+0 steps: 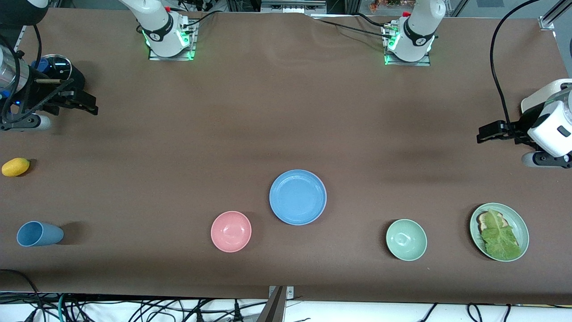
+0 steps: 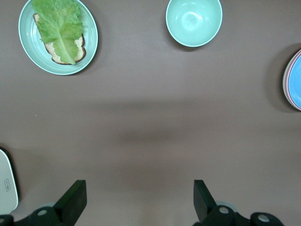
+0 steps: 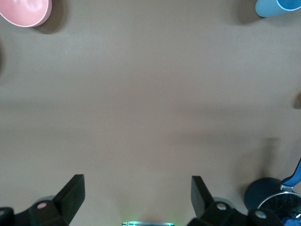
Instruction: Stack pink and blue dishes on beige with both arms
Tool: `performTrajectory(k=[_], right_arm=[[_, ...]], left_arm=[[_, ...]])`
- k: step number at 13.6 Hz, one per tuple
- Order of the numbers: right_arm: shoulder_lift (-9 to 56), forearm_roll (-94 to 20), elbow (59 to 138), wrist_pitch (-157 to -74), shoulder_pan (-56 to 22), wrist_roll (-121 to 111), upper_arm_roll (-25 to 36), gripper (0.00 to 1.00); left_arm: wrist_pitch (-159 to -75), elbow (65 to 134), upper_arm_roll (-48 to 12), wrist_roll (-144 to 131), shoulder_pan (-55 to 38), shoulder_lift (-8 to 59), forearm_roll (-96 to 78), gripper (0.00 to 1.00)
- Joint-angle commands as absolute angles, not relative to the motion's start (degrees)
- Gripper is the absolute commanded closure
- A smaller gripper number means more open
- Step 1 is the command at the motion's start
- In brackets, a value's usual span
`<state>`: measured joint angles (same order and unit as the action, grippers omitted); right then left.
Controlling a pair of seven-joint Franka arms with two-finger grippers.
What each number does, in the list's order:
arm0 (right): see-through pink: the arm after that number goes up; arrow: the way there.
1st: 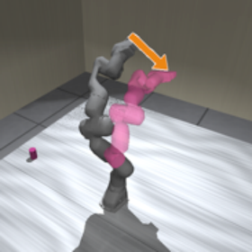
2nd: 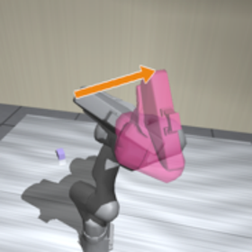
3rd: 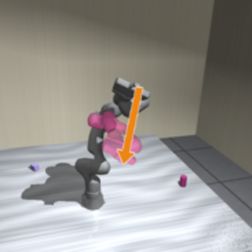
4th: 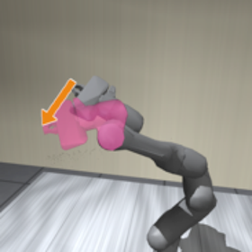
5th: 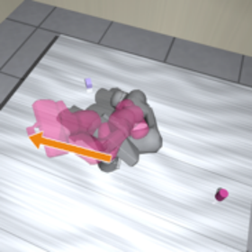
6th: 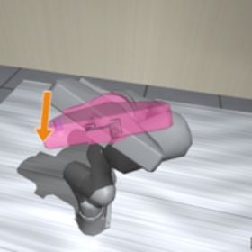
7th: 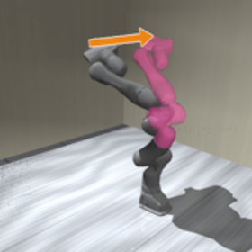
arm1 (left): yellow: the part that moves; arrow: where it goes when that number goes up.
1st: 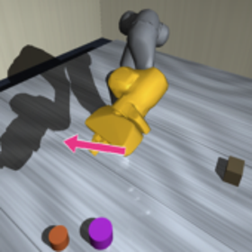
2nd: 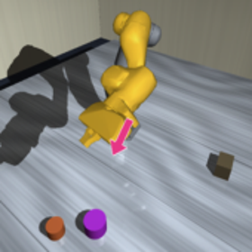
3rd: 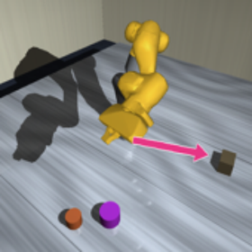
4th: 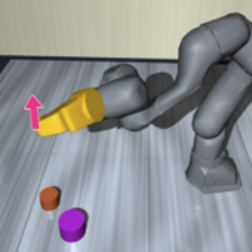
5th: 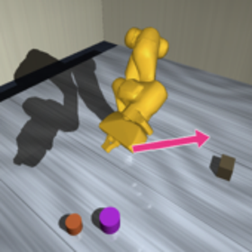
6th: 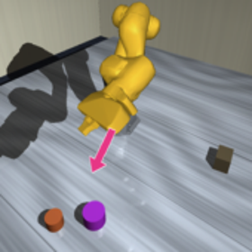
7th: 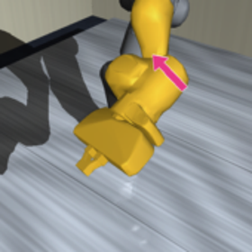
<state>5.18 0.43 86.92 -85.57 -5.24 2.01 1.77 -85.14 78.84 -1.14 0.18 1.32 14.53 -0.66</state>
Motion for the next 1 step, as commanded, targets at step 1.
performTrajectory(k=[1], right_arm=[[5.4, -0.5, 85.3, -84.0, -4.7, 1.1, 1.6, 0.0]], left_arm=[[-84.7, 77.0, -1.1, 0.2, 1.7, 15.3, -1.6, 0.0]])
